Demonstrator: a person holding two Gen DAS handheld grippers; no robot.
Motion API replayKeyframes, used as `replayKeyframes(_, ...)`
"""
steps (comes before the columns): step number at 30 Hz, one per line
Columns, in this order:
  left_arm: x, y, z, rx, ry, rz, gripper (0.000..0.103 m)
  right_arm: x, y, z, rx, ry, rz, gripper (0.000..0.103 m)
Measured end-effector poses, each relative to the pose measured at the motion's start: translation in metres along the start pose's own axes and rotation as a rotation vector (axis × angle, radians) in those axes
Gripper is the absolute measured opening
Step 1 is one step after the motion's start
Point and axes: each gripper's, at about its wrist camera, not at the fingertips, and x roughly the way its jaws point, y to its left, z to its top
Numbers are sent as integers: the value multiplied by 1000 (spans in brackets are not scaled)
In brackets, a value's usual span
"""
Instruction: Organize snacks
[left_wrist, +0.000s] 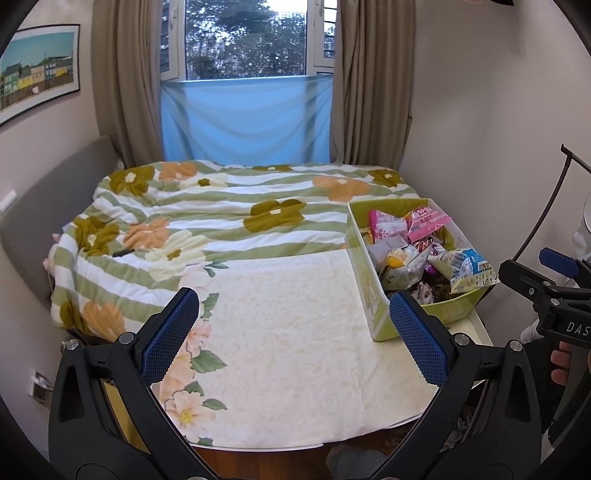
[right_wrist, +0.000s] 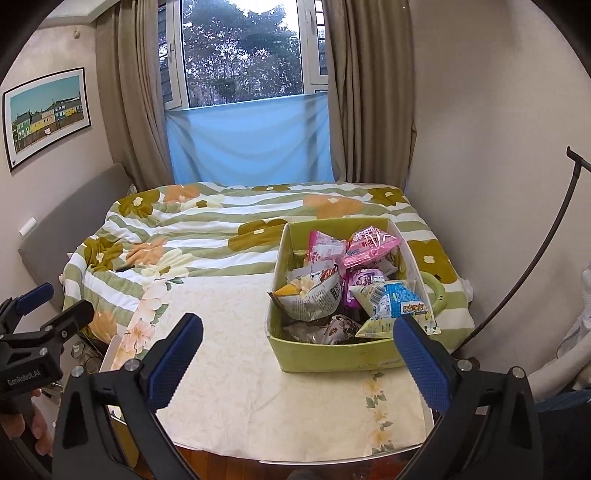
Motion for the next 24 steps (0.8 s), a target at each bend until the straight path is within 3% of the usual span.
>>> replayKeyframes(24,12,5,7,-15,6,-7,103,12,0,10,-3,20,0,103)
